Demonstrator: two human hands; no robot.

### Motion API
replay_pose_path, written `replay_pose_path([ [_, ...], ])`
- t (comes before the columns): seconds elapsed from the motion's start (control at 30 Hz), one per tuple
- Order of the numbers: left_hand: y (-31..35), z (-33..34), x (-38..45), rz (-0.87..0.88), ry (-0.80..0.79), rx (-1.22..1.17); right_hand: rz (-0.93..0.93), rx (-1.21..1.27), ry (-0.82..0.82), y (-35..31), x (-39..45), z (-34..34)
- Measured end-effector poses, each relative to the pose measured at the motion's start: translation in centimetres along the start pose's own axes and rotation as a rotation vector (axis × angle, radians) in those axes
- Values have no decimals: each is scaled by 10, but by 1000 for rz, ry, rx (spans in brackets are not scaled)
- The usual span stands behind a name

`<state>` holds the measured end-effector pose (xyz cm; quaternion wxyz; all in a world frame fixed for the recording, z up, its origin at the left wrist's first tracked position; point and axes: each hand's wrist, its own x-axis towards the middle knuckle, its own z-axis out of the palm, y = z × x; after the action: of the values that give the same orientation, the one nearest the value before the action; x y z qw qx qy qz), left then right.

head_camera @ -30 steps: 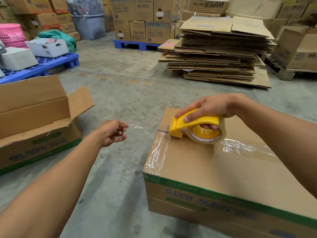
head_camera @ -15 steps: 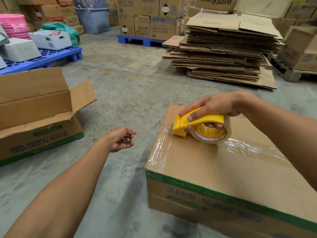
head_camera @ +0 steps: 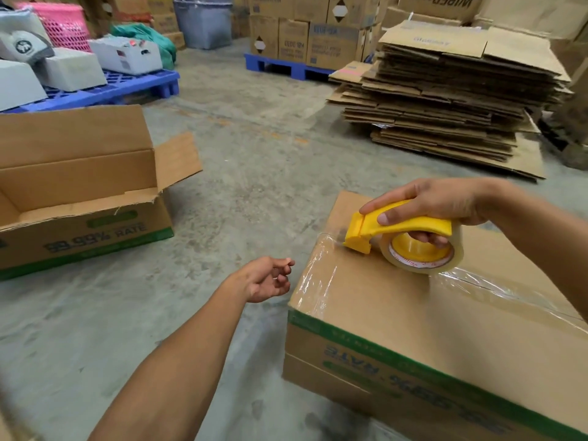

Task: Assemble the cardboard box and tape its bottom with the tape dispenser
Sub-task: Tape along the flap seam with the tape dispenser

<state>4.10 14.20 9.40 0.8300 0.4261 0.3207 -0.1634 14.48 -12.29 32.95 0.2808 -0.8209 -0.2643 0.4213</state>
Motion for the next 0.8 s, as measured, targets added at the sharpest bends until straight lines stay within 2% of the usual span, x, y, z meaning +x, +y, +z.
replay_pose_path([
  [0.1,-11,-5,18,-22,-60,-81,17,-1,-19,-1,1,0],
  [0.3,-27,-9,46,-57,-150,-49,59,1,14,-6,2,4],
  [0.47,-40,-5,58,-34,-259,-130,87,13,31,-10,1,6],
  [0.67,-43,7,63,-54,-268,-41,140,36,60,-4,-4,5],
  [0.8,-46,26,52,17,-202,78,183,54,49,-1,-7,2],
])
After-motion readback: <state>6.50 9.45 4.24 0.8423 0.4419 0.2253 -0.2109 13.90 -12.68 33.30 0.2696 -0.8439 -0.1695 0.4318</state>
